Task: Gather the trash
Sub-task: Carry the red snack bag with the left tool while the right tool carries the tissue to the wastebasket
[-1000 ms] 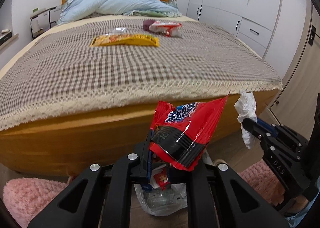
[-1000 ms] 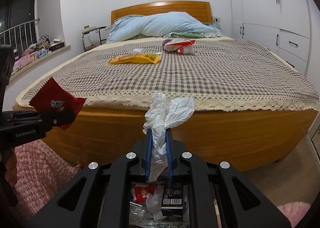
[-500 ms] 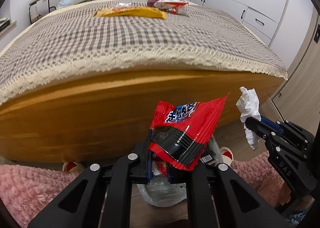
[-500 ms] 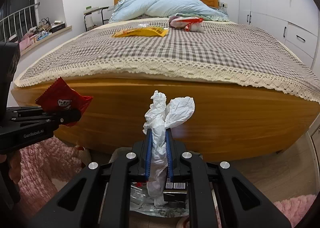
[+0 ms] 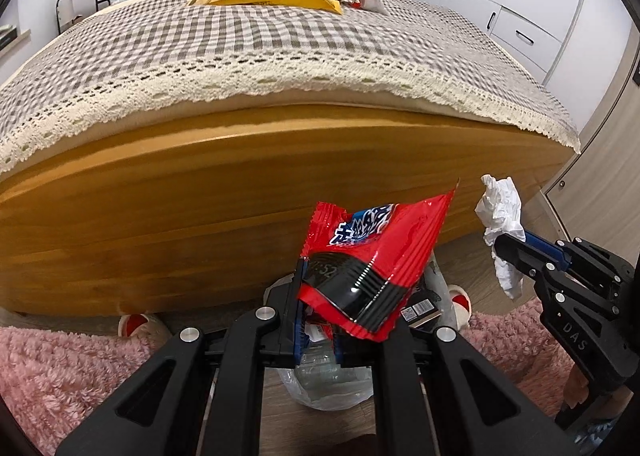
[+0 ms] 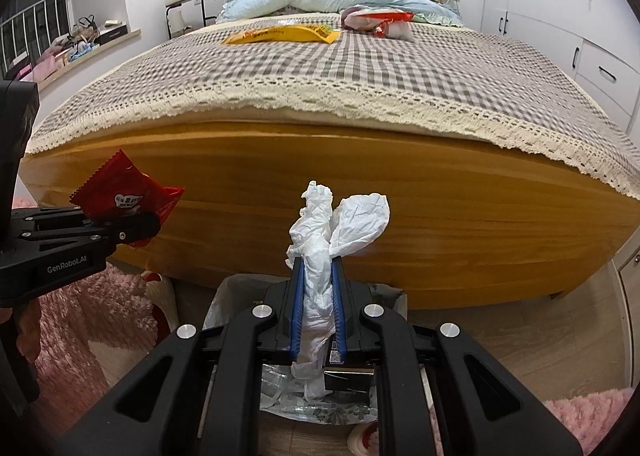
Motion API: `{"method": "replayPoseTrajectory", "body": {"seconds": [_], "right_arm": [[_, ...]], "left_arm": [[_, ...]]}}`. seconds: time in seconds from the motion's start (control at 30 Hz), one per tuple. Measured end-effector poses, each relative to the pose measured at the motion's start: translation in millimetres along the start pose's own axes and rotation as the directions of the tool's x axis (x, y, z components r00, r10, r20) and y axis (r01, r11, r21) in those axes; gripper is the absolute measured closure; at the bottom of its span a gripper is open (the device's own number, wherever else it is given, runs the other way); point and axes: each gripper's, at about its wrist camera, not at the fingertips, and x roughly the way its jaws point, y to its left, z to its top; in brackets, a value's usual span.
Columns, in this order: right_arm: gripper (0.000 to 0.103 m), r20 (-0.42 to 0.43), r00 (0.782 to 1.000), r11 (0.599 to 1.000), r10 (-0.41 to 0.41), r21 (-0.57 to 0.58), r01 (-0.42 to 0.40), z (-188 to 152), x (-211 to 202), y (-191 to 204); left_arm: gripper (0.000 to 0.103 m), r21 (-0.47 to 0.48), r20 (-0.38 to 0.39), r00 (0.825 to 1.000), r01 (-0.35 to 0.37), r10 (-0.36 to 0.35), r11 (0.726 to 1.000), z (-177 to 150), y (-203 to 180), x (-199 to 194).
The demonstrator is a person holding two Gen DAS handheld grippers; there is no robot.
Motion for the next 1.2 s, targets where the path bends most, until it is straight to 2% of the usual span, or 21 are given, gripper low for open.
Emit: {"method": "replayPoseTrajectory", "body": {"seconds": [0.67, 1.2], "right_arm": [[0.090, -0.092, 0.996, 0.999, -0.002, -0.053, -0.003, -9.9, 22.9, 10.7], [0.090, -0.191, 0.982, 0.998, 0.001, -0.058, -0.012, -18.1, 47.7, 14.0]], "left_arm": [[0.095, -0.001, -0.070, 0.997, 0.015, -0.015, 1.000, -10.4, 2.8, 31.5], [0.095, -0.017, -0.138, 0.990, 0.025, -0.027, 1.000, -12.6, 12.0, 60.4]]}}
